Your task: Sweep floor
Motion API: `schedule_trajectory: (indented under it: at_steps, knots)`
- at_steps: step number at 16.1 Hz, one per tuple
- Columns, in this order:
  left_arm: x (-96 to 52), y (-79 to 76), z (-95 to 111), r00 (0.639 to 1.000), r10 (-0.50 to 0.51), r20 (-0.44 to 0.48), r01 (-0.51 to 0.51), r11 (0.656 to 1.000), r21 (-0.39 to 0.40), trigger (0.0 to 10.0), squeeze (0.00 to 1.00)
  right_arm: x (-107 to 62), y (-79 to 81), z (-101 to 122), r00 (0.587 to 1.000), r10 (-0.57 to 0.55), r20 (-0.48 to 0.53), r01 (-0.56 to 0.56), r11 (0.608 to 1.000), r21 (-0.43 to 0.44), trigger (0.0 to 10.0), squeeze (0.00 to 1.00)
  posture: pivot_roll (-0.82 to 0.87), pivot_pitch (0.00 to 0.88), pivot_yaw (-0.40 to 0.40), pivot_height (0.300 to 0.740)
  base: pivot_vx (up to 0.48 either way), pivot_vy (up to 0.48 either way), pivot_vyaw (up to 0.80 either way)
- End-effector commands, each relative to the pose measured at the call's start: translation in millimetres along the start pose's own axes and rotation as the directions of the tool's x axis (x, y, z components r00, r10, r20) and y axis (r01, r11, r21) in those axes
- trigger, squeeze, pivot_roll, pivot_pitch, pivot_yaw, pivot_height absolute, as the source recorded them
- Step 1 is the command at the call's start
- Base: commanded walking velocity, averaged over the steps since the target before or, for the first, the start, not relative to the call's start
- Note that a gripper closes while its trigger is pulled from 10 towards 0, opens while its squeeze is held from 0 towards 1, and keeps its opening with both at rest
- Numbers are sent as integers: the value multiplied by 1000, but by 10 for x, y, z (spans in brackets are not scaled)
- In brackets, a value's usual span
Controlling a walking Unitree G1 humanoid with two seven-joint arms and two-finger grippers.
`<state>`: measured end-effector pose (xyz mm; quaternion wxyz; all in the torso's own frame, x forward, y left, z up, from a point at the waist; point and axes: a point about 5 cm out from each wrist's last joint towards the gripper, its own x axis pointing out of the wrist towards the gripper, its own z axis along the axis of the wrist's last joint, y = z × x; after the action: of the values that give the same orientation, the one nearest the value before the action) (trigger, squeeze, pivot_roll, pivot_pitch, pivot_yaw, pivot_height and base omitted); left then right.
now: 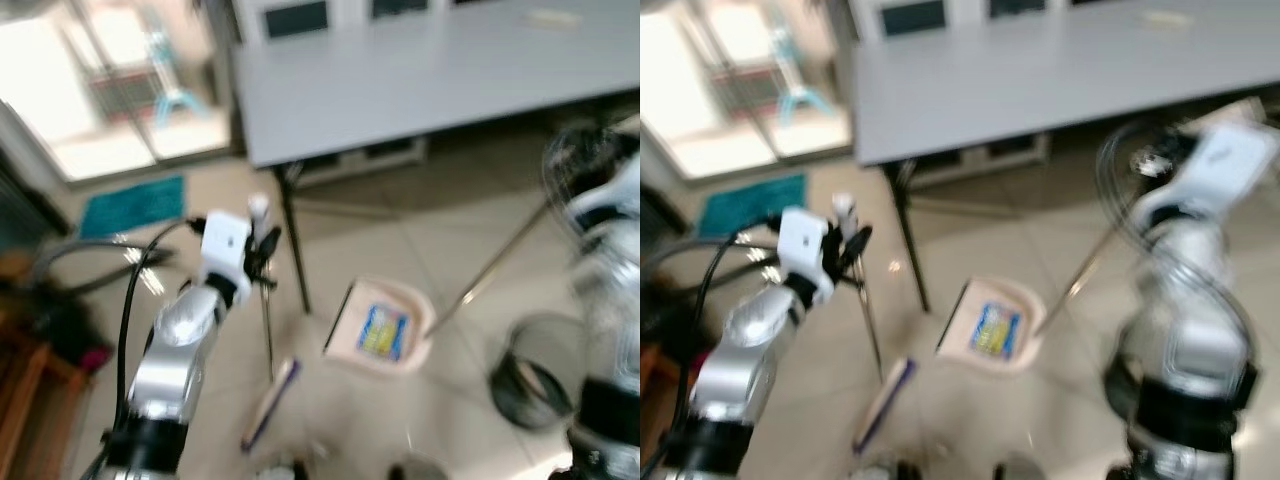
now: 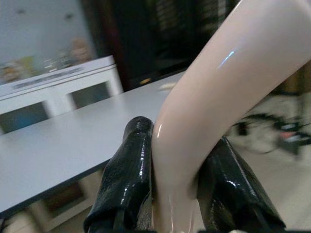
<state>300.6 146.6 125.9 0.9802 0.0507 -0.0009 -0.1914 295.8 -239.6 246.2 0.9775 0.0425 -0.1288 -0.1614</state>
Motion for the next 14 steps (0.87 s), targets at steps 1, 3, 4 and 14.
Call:
schedule_trajectory:
  at_steps: [1, 3, 4, 14]
  knots:
    - [-35, 64, 39, 999, 32, 16, -32, 999, 32, 10000, 0, 30, 60, 222, 997, 28, 68, -29, 999, 24, 10000, 0, -12, 64, 68, 740, 0, 0, -800]
    - [-48, 93, 53, 998, 60, 27, -61, 998, 27, 10000, 0, 73, 41, 315, 995, 24, 95, -27, 999, 26, 10000, 0, -13, 48, 60, 740, 0, 0, -800]
    - [-58, 129, 57, 996, 87, 29, -88, 996, 34, 10000, 0, 106, 20, 365, 994, 17, 109, -19, 1000, 17, 10000, 0, -13, 53, 55, 740, 0, 0, -800]
    - [-108, 157, 152, 985, 148, 90, -149, 989, 4, 10000, 0, 316, -33, 703, 978, 23, 206, -26, 1000, 12, 10000, 0, -11, 72, 22, 740, 0, 0, -800]
